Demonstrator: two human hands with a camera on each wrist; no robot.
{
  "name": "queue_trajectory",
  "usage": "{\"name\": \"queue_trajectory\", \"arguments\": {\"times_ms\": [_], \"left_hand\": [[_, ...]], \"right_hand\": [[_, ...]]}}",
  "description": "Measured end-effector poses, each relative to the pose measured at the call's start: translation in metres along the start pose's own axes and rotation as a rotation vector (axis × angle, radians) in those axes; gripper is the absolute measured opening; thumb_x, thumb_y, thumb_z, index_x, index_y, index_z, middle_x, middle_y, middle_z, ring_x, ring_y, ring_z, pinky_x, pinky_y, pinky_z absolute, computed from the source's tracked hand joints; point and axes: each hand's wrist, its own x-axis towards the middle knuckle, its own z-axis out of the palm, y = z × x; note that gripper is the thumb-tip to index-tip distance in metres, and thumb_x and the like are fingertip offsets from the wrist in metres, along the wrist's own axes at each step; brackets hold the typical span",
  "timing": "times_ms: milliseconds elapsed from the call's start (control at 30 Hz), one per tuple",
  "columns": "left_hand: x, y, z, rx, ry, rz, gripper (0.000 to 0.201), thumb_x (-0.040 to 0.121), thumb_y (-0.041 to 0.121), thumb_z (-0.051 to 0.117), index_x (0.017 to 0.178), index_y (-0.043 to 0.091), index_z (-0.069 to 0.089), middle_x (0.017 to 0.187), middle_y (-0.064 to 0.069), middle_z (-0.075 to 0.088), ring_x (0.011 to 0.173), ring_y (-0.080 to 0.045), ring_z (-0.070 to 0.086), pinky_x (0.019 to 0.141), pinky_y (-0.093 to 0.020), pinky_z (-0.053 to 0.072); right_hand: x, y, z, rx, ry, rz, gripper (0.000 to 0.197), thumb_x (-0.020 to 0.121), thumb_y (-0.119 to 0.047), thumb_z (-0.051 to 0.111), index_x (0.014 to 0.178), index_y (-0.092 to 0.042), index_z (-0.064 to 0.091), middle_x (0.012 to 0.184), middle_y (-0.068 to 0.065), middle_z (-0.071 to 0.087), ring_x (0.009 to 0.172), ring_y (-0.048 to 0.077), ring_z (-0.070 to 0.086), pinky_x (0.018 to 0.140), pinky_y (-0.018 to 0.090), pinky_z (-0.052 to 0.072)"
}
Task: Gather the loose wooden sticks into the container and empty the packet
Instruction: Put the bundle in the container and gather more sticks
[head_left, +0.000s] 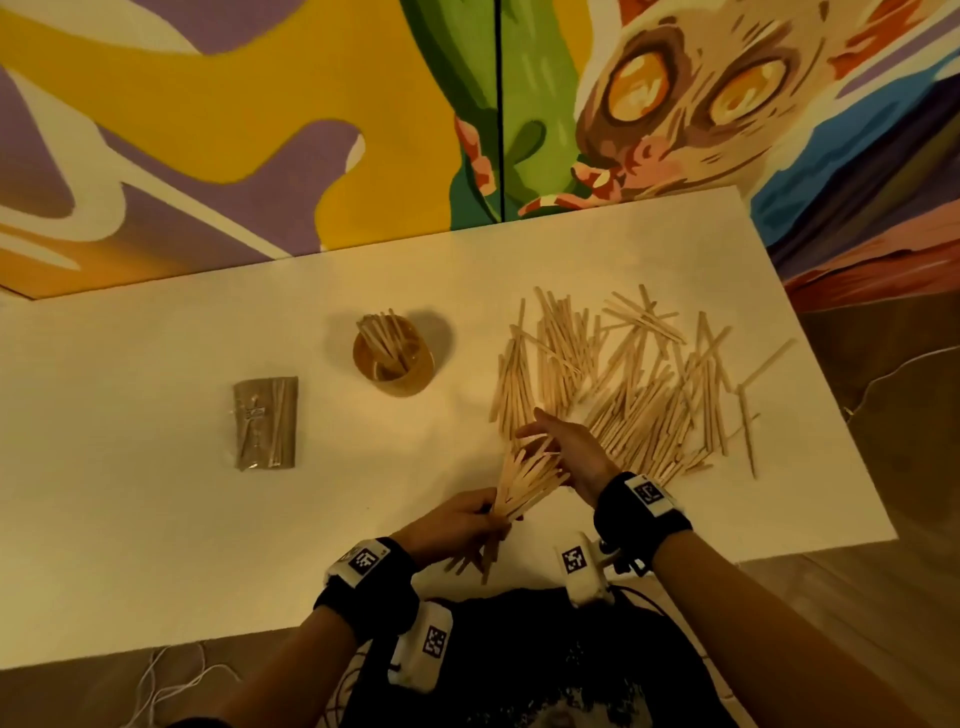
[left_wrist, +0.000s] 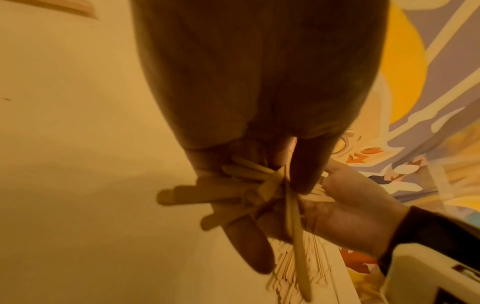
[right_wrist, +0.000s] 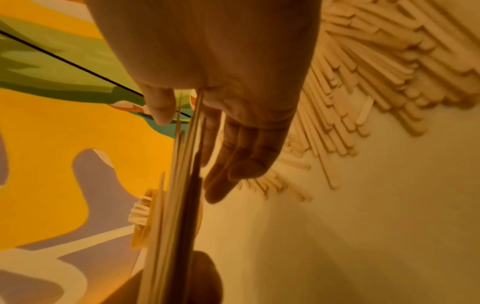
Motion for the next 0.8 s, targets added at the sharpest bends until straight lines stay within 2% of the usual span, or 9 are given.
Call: {"name": "queue_trajectory", "arguments": {"times_ms": [100, 167, 267, 400, 467, 567, 633, 700, 800], "left_hand": [[-0.009, -0.009, -0.015, -0.068, -0.015, -0.039, 0.021, 0.095, 0.0, 0.043, 0.106, 0.011, 0.057, 0.08, -0.005, 0.054, 0.056, -0.01, 0.056, 0.051, -0.02, 0.045], [-0.013, -0.014, -0.024, -0.113, -0.012, -0.066, 0.023, 0.092, 0.001, 0.043, 0.105, 0.01, 0.059, 0.081, -0.007, 0.055, 0.059, -0.014, 0.056, 0.053, -0.023, 0.047], [-0.02, -0.021, -0.033, -0.134, -0.019, -0.078, 0.023, 0.091, 0.006, 0.039, 0.102, 0.01, 0.059, 0.079, -0.007, 0.053, 0.059, -0.016, 0.055, 0.053, -0.025, 0.051], [-0.028, -0.026, -0.045, -0.133, -0.002, -0.071, 0.025, 0.095, 0.008, 0.033, 0.102, 0.011, 0.057, 0.075, -0.004, 0.051, 0.052, -0.016, 0.052, 0.049, -0.025, 0.05], [-0.032, -0.027, -0.053, -0.144, 0.025, -0.072, 0.023, 0.095, 0.009, 0.035, 0.102, 0.011, 0.057, 0.075, -0.004, 0.051, 0.052, -0.015, 0.049, 0.049, -0.025, 0.048], [-0.034, -0.032, -0.065, -0.16, 0.045, -0.059, 0.022, 0.094, 0.007, 0.037, 0.104, 0.011, 0.057, 0.074, -0.005, 0.05, 0.049, -0.016, 0.046, 0.049, -0.026, 0.047], [-0.036, -0.034, -0.072, -0.182, 0.038, -0.05, 0.02, 0.095, 0.009, 0.041, 0.107, 0.013, 0.057, 0.073, -0.005, 0.05, 0.047, -0.015, 0.045, 0.049, -0.026, 0.046], [-0.037, -0.035, -0.077, -0.18, 0.022, -0.052, 0.018, 0.096, 0.011, 0.042, 0.107, 0.013, 0.056, 0.073, -0.005, 0.05, 0.047, -0.015, 0.045, 0.047, -0.025, 0.045], [-0.037, -0.036, -0.085, -0.142, 0.016, -0.043, 0.018, 0.094, 0.016, 0.047, 0.109, 0.012, 0.055, 0.075, -0.008, 0.049, 0.049, -0.016, 0.044, 0.045, -0.026, 0.043]], "right_hand": [[0.001, 0.007, 0.022, 0.019, -0.006, -0.055, 0.038, 0.095, -0.033, 0.055, 0.083, -0.003, 0.074, 0.072, 0.014, 0.067, 0.056, 0.023, 0.058, 0.051, 0.024, 0.045], [0.002, 0.013, 0.036, -0.017, -0.017, -0.054, 0.033, 0.096, -0.027, 0.056, 0.078, -0.006, 0.075, 0.068, 0.013, 0.066, 0.055, 0.022, 0.057, 0.051, 0.025, 0.044], [0.003, 0.019, 0.057, -0.072, -0.063, -0.077, 0.027, 0.096, -0.018, 0.055, 0.081, -0.007, 0.075, 0.073, 0.015, 0.066, 0.062, 0.023, 0.061, 0.057, 0.027, 0.047], [0.005, 0.017, 0.073, -0.055, -0.129, -0.134, 0.009, 0.086, -0.002, 0.066, 0.089, -0.003, 0.074, 0.081, 0.018, 0.071, 0.072, 0.025, 0.068, 0.066, 0.03, 0.055], [0.006, 0.014, 0.078, -0.081, -0.148, -0.116, 0.008, 0.084, -0.006, 0.07, 0.09, -0.003, 0.074, 0.084, 0.018, 0.072, 0.073, 0.026, 0.068, 0.066, 0.033, 0.053], [0.008, 0.009, 0.082, -0.117, -0.18, -0.083, 0.021, 0.085, -0.018, 0.072, 0.093, 0.001, 0.074, 0.093, 0.022, 0.073, 0.077, 0.025, 0.067, 0.065, 0.029, 0.052], [0.008, 0.006, 0.085, -0.105, -0.189, -0.078, 0.027, 0.087, -0.024, 0.069, 0.096, 0.0, 0.074, 0.097, 0.025, 0.072, 0.082, 0.028, 0.068, 0.071, 0.031, 0.054], [0.009, 0.002, 0.088, -0.093, -0.178, -0.083, 0.022, 0.088, -0.021, 0.068, 0.099, -0.003, 0.074, 0.097, 0.023, 0.073, 0.088, 0.032, 0.069, 0.078, 0.037, 0.055], [0.011, -0.001, 0.094, -0.138, -0.177, -0.078, 0.016, 0.084, -0.014, 0.072, 0.096, -0.004, 0.075, 0.095, 0.019, 0.074, 0.085, 0.028, 0.07, 0.075, 0.035, 0.056]]}}
